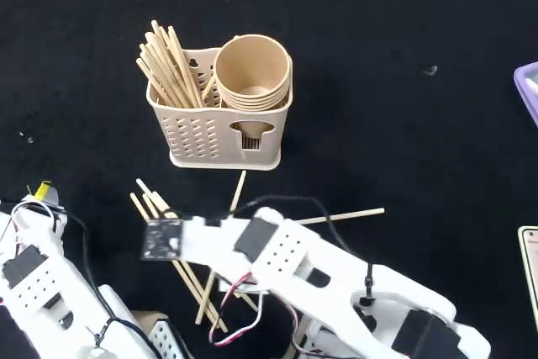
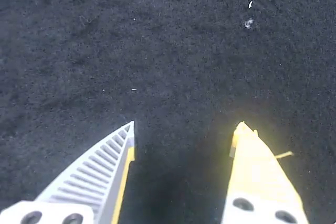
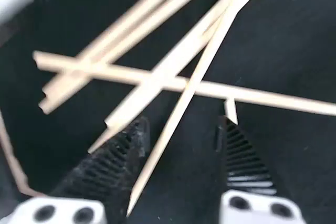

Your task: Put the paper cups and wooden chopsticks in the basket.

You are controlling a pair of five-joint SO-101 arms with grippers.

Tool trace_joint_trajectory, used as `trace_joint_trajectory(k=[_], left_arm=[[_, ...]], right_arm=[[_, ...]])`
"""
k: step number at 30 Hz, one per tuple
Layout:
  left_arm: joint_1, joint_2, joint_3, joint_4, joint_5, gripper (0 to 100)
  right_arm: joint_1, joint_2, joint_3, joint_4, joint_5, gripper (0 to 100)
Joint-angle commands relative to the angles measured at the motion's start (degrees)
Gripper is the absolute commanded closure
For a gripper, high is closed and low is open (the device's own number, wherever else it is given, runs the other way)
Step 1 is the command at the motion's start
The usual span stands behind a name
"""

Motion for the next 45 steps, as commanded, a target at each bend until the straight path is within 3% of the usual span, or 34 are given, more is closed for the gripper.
trace_joint_trajectory(k=[1, 8, 20, 30, 37, 45], left_arm=[[-0.2, -0.8, -2.1, -0.2, 0.1, 71], [-0.2, -0.8, -2.0, -0.2, 0.1, 71], [-0.2, -0.8, -2.0, -0.2, 0.1, 71], [-0.2, -0.8, -2.0, -0.2, 0.0, 71], [-0.2, -0.8, -2.0, -0.2, 0.0, 71], [-0.2, -0.6, -2.0, -0.2, 0.0, 71]], right_arm=[[3.1, -2.4, 5.2, -6.5, -0.4, 68.8], [3.1, -2.4, 4.6, -14.9, 0.2, 70.9], [2.0, -2.3, 4.3, -11.5, 16.0, 70.9], [-1.3, -1.7, 3.5, -12.4, 20.1, 71.0], [-1.1, 10.0, 0.6, -17.2, 20.1, 71.2], [-1.0, 14.1, -8.5, -7.9, 19.9, 97.5]])
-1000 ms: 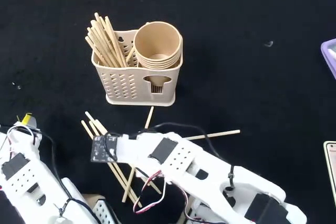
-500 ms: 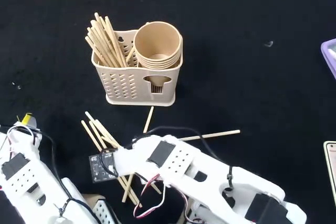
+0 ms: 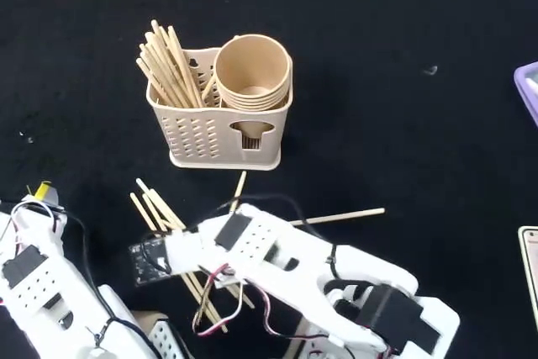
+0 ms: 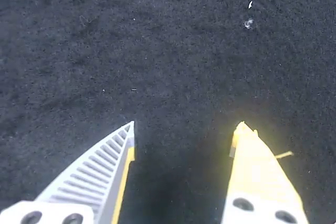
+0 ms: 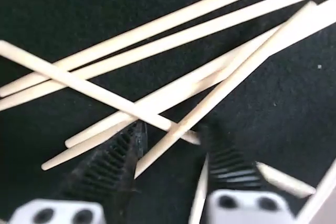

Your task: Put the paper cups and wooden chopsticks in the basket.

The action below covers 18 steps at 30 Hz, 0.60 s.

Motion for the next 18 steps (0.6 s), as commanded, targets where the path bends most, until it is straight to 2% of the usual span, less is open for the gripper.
trace_joint_trajectory(k=[1, 10, 15, 18], left_arm=[[-0.1, -0.6, -2.0, -0.3, 0.0, 71], [-0.1, -0.7, -2.0, -0.3, 0.0, 71], [-0.1, -0.7, -2.0, -0.3, 0.0, 71], [-0.1, -0.7, -2.0, -0.3, 0.0, 71]], right_arm=[[-0.4, -0.8, -6.0, 5.5, 0.4, 99.2], [-0.4, -4.1, -7.3, 7.7, 0.2, 98.8], [-1.6, -6.2, -5.0, 8.3, -5.3, 98.5], [-2.7, -8.8, -4.4, 12.1, -6.4, 92.5]])
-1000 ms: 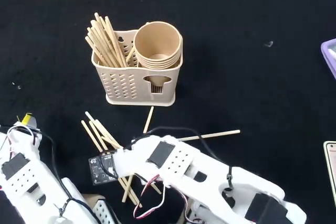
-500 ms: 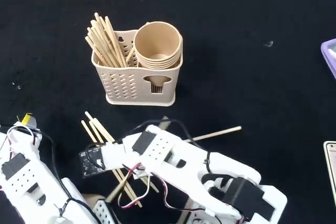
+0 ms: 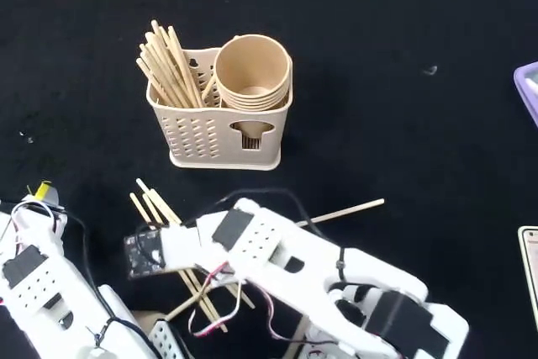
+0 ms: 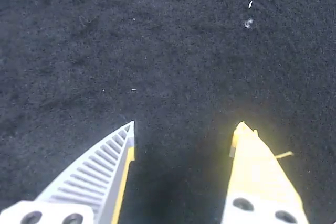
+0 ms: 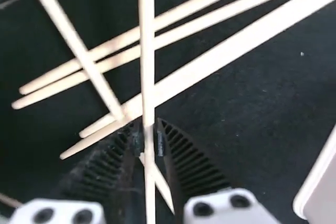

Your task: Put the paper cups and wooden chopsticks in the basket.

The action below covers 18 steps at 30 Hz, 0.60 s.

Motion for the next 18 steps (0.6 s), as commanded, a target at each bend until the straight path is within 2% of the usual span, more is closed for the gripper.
trace_joint_trajectory(k=[1, 3, 6, 12, 18], left_arm=[[-0.1, -0.8, -2.0, -0.3, 0.0, 71], [-0.1, -0.8, -2.0, -0.3, 0.0, 71], [-0.1, -0.8, -2.0, -0.3, 0.0, 71], [0.7, -0.8, -2.0, -0.3, 0.0, 71], [0.7, -0.7, -2.0, -0.3, 0.0, 71]], right_arm=[[-2.0, -6.3, -0.2, 5.6, -2.5, 89.0], [-2.0, -9.1, 0.3, 8.4, -2.1, 84.1], [-1.9, -12.5, 3.7, 9.1, -2.0, 84.1], [-1.8, -13.7, 12.3, 1.7, -1.1, 83.5], [-1.9, -13.4, 13.8, 0.2, -1.1, 83.5]])
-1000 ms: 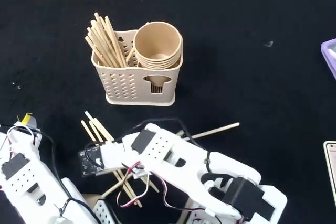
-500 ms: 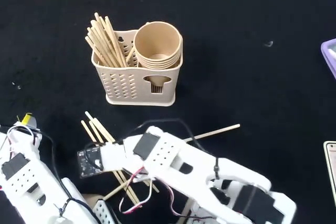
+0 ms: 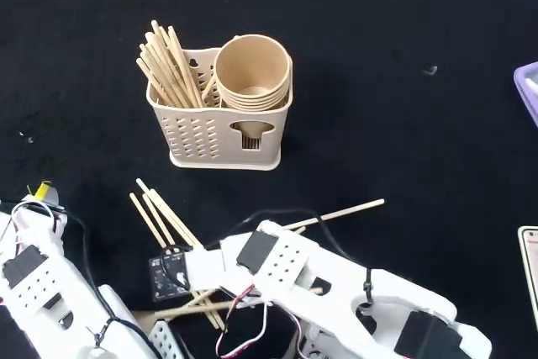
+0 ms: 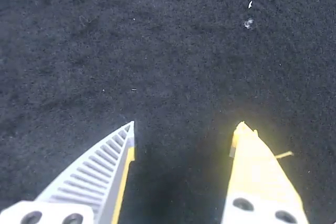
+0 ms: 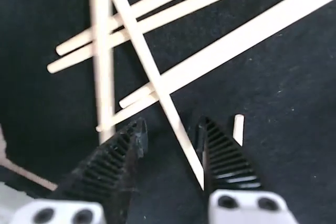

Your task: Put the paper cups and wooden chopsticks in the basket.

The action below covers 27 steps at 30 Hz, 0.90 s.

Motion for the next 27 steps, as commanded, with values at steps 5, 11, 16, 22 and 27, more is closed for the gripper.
trace_joint_trajectory(k=[5, 11, 16, 22, 27], left_arm=[[0.7, -0.8, -2.0, -0.3, 0.0, 71], [0.7, -0.8, -2.0, -0.3, 0.0, 71], [0.7, -0.8, -2.0, -0.3, 0.0, 71], [0.7, -0.8, -2.0, -0.3, 0.0, 71], [0.7, -0.8, -2.0, -0.3, 0.0, 71]], right_arm=[[-0.9, -1.8, 0.7, -2.8, 0.4, 83.8], [-0.7, -1.8, 4.0, -7.5, 0.4, 84.0], [-0.5, -1.9, 4.0, -7.3, 0.4, 84.0], [-1.0, -2.3, -3.1, 1.8, -5.5, 83.5], [-4.2, -1.9, -9.0, 5.0, -11.7, 82.6]])
